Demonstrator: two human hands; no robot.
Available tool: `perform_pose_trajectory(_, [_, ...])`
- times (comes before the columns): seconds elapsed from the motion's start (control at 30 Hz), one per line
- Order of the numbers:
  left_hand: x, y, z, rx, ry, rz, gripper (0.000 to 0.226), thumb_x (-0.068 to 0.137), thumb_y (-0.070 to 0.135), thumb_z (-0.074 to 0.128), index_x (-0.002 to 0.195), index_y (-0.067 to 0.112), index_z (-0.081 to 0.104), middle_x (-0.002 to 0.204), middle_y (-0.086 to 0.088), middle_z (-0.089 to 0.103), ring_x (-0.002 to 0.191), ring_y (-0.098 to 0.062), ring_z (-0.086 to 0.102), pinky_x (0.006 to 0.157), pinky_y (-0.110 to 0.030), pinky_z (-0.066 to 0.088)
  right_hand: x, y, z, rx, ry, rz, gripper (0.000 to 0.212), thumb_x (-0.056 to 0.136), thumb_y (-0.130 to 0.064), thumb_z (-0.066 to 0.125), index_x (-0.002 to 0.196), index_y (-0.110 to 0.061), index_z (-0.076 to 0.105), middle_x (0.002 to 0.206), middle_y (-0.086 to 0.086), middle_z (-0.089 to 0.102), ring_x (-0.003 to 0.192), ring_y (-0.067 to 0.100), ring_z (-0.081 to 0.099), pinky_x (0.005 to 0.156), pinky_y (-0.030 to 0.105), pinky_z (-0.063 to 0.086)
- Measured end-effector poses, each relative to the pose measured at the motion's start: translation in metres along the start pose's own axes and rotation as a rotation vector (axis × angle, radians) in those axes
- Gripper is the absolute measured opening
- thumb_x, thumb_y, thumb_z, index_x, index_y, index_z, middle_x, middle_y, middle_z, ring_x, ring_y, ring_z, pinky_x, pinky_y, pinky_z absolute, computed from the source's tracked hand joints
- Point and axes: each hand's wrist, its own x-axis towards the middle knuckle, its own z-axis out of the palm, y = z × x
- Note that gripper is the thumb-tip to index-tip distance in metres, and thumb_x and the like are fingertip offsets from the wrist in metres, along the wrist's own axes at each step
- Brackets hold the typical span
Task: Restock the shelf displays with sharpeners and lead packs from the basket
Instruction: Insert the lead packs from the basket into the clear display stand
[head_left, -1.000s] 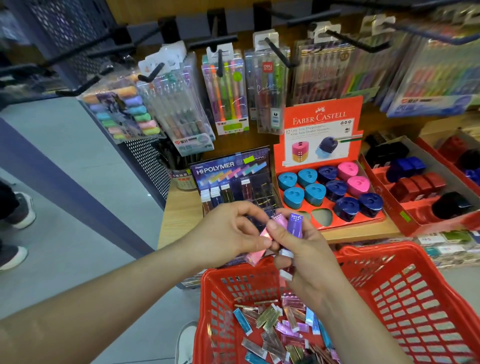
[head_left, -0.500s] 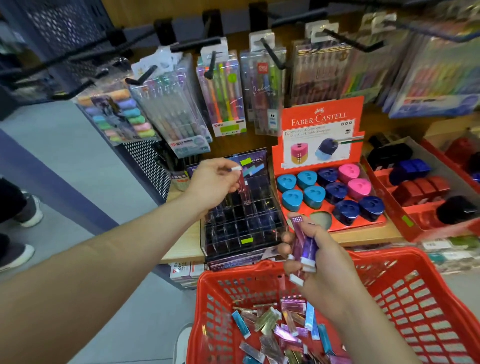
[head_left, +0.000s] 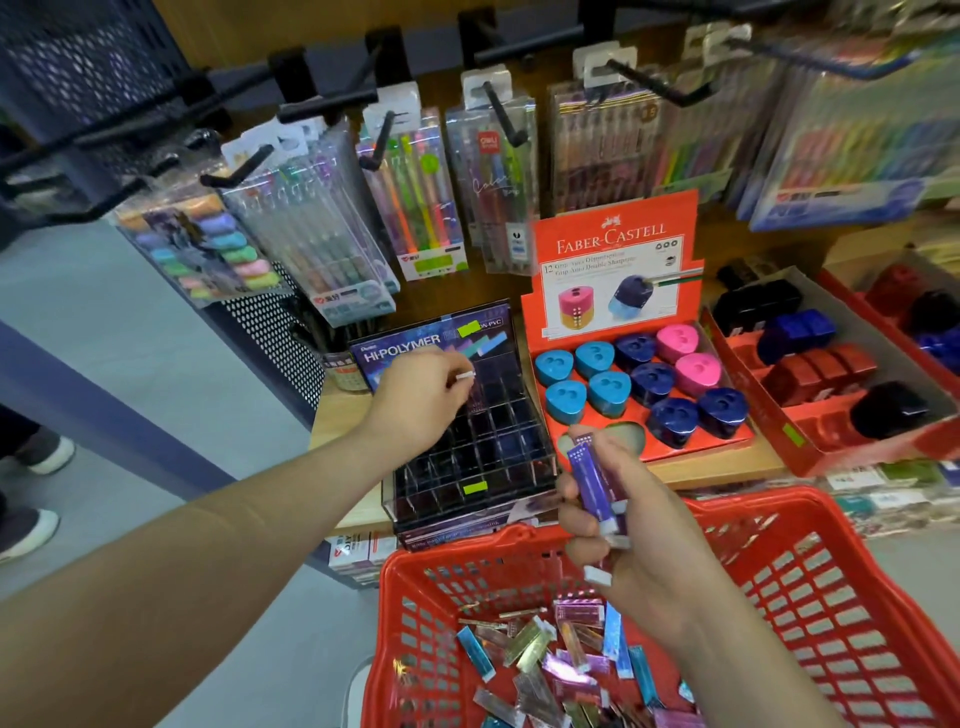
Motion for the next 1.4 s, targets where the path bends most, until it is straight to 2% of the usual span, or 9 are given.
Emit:
perform_pose_trajectory(0.17, [0.004,0.001,0.001,0.162,0.027,0.089,0.018,0.093,0.025,0.058,0.105,0.017,0.068,0.096,-0.003,0.065,0.090,-0.023,0.060,0.079,-0.034,0.047,-0.006,-0.004,0.003,0.039,-0.008,0.009,0.010,0.093,-0.009,0.051,0.099,-0.011,0.060,0.078,0.013,0.063,0.062,0.019,0.062,0.036,0.018,0.037])
perform_pose_trajectory(0.4, [0.007,0.005,-0.004,0.279,-0.009,0.094,0.018,0.091,0.029,0.060,0.106,0.018,0.061,0.095,-0.002,0.065,0.089,-0.023,0.062,0.074,-0.032,0.047,-0.013,-0.004,0.006,-0.083,0.025,-0.108,0.031,0.090,-0.004,0.058,0.119,-0.014,0.060,0.088,0.013,0.072,0.072,0.022,0.072,0.036,0.018,0.039])
perform_pose_trajectory(0.5, [-0.004,0.035,-0.023,-0.244,-0.096,-0.127,0.017,0.091,0.032,0.063,0.090,0.016,0.068,0.071,0.002,0.065,0.063,-0.012,0.062,0.059,-0.027,0.050,-0.012,-0.003,0.008,-0.089,0.043,-0.156,0.031,0.091,-0.004,0.059,0.120,-0.016,0.058,0.093,0.015,0.073,0.077,0.022,0.073,0.038,0.019,0.041])
perform_pose_trajectory(0.6, [-0.027,0.066,-0.042,-0.671,-0.571,-0.292,0.027,0.087,0.041,0.063,0.089,0.014,0.063,0.068,-0.005,0.067,0.056,-0.015,0.063,0.051,-0.026,0.051,-0.008,-0.004,0.009,-0.059,0.101,-0.234,0.028,0.091,-0.002,0.059,0.114,-0.017,0.060,0.092,0.013,0.071,0.067,0.017,0.069,0.040,0.020,0.044])
perform_pose_trajectory(0.67, [-0.046,0.077,-0.044,-0.797,-0.734,-0.259,0.028,0.082,0.036,0.069,0.092,0.013,0.056,0.075,-0.010,0.071,0.065,-0.019,0.068,0.056,-0.027,0.054,-0.006,-0.004,0.010,-0.039,0.125,-0.267,0.025,0.091,-0.004,0.060,0.109,-0.021,0.061,0.089,0.010,0.071,0.060,0.014,0.065,0.042,0.022,0.045])
perform_pose_trajectory(0.83, [-0.069,0.078,-0.032,-0.952,-0.546,-0.253,0.019,0.079,0.004,0.075,0.086,0.009,0.057,0.069,-0.007,0.071,0.069,-0.023,0.069,0.066,-0.032,0.058,-0.005,0.000,0.015,-0.023,0.136,-0.272,0.022,0.093,-0.003,0.057,0.111,-0.015,0.058,0.084,0.010,0.069,0.048,0.011,0.059,0.037,0.020,0.040])
perform_pose_trajectory(1.0, [-0.067,0.060,-0.040,-0.781,-0.403,-0.228,0.013,0.081,0.003,0.069,0.080,0.015,0.072,0.065,0.001,0.064,0.060,-0.007,0.055,0.063,-0.023,0.048,0.001,0.012,0.017,-0.126,0.175,-0.254,0.023,0.092,-0.002,0.058,0.113,-0.012,0.057,0.076,0.011,0.066,0.049,0.014,0.056,0.039,0.023,0.035])
perform_pose_trajectory(1.23, [-0.069,0.045,-0.039,-0.973,-0.555,-0.368,0.016,0.080,0.013,0.075,0.091,0.009,0.063,0.074,-0.009,0.070,0.066,-0.017,0.067,0.062,-0.023,0.056,0.005,0.017,0.027,-0.116,0.225,-0.282,0.026,0.088,0.003,0.062,0.108,-0.011,0.053,0.086,0.015,0.067,0.060,0.012,0.068,0.036,0.018,0.034])
perform_pose_trajectory(1.4, [-0.063,0.031,-0.042,-0.975,-0.382,-0.385,0.011,0.083,0.008,0.070,0.094,0.008,0.071,0.079,-0.012,0.072,0.071,-0.016,0.068,0.067,-0.023,0.057,0.011,0.016,0.026,-0.152,0.231,-0.244,0.017,0.092,-0.011,0.062,0.107,-0.014,0.056,0.086,0.010,0.071,0.059,0.013,0.069,0.035,0.018,0.035])
